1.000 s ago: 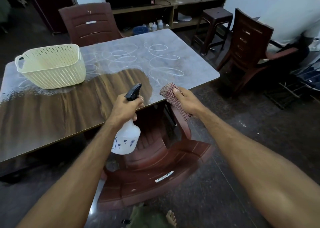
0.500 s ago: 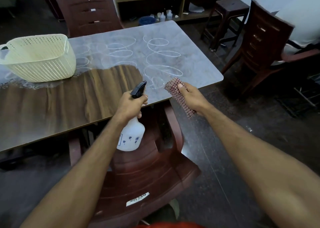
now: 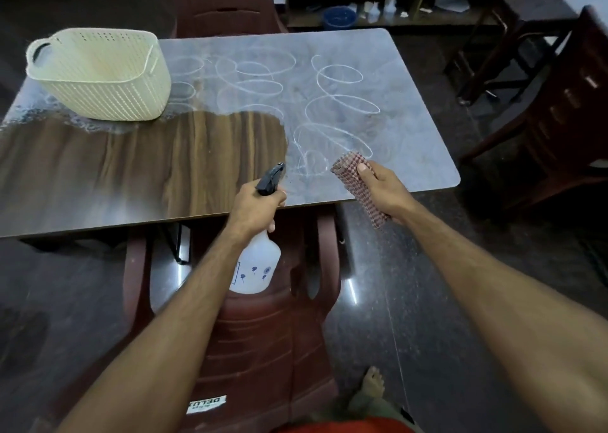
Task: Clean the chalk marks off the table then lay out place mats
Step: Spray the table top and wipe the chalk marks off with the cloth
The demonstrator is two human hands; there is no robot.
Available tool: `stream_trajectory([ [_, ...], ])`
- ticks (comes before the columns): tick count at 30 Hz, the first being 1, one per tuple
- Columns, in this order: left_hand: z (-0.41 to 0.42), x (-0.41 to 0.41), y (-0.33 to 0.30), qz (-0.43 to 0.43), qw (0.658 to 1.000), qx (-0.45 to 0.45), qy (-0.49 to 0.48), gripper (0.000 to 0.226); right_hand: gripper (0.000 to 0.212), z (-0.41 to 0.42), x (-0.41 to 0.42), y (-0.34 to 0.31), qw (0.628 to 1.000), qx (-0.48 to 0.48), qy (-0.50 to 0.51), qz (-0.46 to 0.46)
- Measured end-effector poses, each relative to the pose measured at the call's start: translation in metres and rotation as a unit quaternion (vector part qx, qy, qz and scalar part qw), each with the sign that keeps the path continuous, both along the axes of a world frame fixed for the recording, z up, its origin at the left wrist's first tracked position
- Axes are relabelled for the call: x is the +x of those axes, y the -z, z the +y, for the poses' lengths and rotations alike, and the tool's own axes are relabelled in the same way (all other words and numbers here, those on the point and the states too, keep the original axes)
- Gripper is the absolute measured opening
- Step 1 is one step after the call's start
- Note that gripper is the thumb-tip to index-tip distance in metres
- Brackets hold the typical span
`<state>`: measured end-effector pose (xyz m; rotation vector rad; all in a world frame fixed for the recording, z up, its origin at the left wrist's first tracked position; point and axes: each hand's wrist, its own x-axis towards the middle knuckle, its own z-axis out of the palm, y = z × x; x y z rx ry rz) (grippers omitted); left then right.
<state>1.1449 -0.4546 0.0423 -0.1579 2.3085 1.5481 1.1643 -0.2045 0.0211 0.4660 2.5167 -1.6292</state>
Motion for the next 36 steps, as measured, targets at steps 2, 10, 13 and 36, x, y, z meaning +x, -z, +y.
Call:
stream_trajectory([
  [2, 0.006, 0.002, 0.002, 0.000, 1.000, -0.003, -0.016, 0.014, 0.033, 0.010, -0.013, 0.002, 0.999, -0.003, -0.031, 0.005],
  [10, 0.056, 0.032, -0.002, -0.001, 0.991, -0.016, -0.136, 0.020, 0.030, 0.071, -0.047, 0.012, 0.992, -0.016, -0.122, 0.017],
  [13, 0.082, 0.035, -0.003, -0.009, 0.986, -0.015, -0.164, 0.022, 0.034, 0.093, -0.055, 0.012, 0.992, -0.034, -0.125, 0.014],
  [36, 0.148, -0.084, 0.016, -0.041, 0.973, -0.073, -0.217, 0.011, 0.032, 0.133, -0.192, 0.040, 0.986, -0.024, -0.164, 0.016],
])
